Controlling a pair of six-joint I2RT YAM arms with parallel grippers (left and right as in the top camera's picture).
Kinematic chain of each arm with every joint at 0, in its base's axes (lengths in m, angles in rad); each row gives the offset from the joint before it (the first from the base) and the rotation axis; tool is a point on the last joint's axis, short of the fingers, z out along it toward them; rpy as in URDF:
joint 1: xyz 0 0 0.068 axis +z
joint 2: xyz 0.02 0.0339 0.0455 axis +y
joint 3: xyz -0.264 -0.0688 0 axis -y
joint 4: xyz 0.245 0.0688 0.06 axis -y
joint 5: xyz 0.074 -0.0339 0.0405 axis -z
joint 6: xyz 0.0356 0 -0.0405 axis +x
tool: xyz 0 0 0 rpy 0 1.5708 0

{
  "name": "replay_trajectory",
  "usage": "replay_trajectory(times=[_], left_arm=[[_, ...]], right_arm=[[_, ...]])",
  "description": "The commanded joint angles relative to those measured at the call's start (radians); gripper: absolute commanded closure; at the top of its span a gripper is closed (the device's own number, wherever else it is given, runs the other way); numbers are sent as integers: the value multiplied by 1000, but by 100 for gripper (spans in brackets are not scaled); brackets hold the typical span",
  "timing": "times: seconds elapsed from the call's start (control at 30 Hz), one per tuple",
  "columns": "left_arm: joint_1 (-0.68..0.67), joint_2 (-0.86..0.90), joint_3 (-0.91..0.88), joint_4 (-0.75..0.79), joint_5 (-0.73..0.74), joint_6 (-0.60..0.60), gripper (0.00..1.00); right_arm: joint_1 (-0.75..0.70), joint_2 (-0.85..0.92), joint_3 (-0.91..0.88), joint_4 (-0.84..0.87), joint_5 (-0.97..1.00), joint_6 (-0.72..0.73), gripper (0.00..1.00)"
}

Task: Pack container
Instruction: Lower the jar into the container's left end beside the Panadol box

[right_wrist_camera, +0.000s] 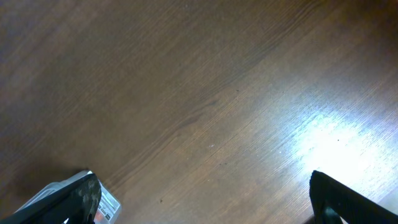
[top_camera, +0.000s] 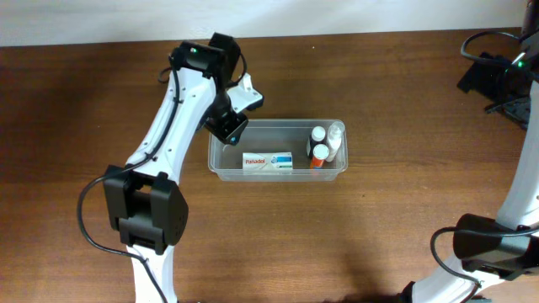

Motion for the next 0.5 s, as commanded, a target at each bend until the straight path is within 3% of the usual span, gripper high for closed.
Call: replay_trajectory(times=[0.0, 0.47], left_arm=[[-2, -6, -53, 38, 20, 71, 62], [-52, -6, -180, 198, 22, 237, 62]], right_arm=[[-6, 3, 1, -5, 5, 8, 2], [-6, 3, 1, -5, 5, 8, 2]])
